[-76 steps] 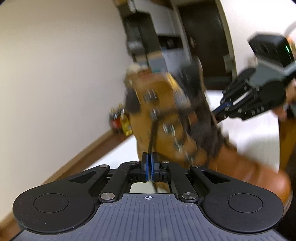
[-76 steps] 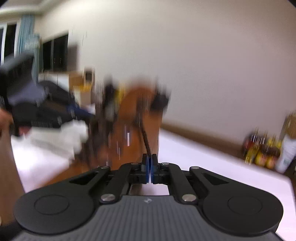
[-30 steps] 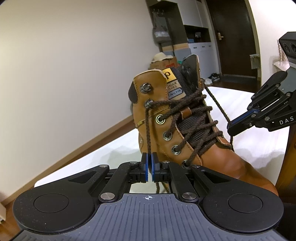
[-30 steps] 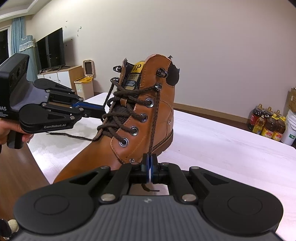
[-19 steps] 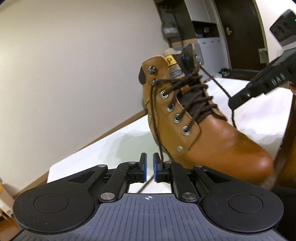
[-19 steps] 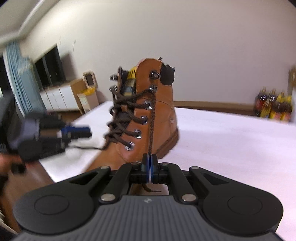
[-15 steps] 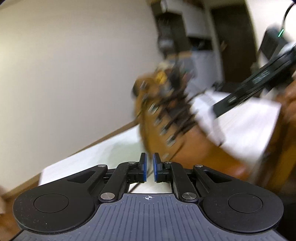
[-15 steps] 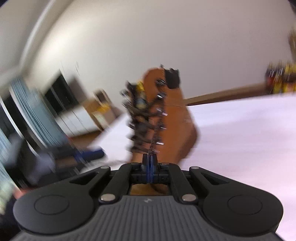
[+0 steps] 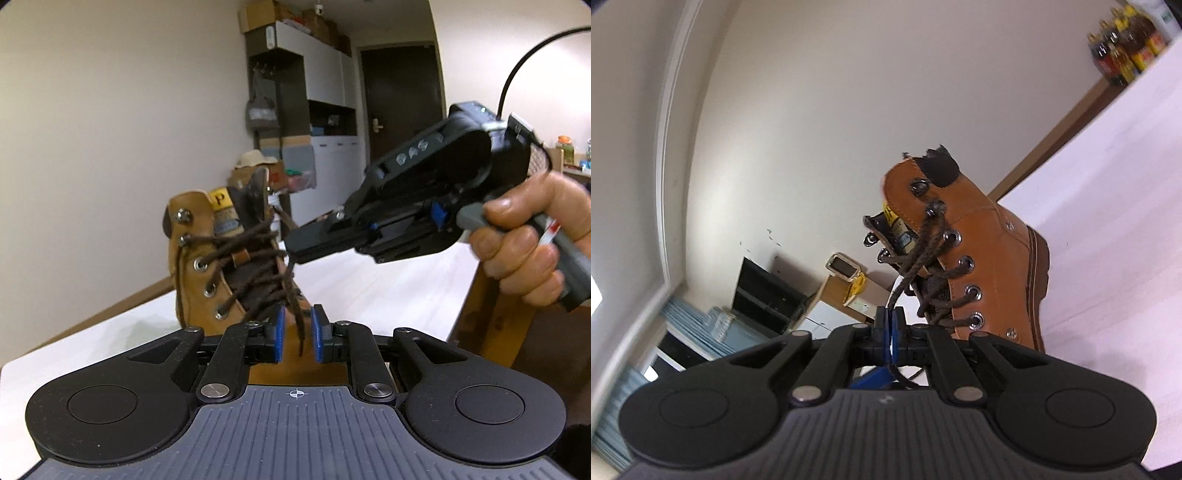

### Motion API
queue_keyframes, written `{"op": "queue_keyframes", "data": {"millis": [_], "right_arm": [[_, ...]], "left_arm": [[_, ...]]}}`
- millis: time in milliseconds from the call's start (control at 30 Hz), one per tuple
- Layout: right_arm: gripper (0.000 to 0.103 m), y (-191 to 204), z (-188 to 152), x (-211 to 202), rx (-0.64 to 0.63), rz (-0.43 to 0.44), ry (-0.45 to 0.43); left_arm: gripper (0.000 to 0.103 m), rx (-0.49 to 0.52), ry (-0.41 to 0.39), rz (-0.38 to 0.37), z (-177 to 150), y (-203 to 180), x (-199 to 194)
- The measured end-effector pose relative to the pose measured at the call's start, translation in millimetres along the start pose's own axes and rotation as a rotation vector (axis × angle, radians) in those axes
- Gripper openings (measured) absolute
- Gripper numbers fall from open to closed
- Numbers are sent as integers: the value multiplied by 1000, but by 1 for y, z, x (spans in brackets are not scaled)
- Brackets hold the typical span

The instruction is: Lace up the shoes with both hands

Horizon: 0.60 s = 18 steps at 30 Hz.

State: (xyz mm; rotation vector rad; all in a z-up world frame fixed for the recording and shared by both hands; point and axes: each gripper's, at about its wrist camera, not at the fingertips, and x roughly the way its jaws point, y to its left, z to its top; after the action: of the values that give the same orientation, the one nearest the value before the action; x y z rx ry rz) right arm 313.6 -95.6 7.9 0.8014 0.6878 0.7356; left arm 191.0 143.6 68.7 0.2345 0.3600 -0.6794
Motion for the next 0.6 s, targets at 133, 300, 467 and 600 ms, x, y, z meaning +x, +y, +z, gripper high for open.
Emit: {"op": "queue_keyframes", "data": {"millis": [133, 300, 467, 600], "right_arm": [[2, -1, 1, -4, 7, -2, 8], [7, 34, -3, -7, -338, -169, 109], [17, 92, -31, 0, -973, -248, 143], [17, 112, -69, 23, -1587, -279, 263]], "left_arm": [[3, 149, 12, 42, -3, -7, -2], [3, 454, 30, 135, -10, -23, -3], [4, 736, 66, 196, -23, -30, -3], [4, 807, 58, 194, -25, -29, -3]]}}
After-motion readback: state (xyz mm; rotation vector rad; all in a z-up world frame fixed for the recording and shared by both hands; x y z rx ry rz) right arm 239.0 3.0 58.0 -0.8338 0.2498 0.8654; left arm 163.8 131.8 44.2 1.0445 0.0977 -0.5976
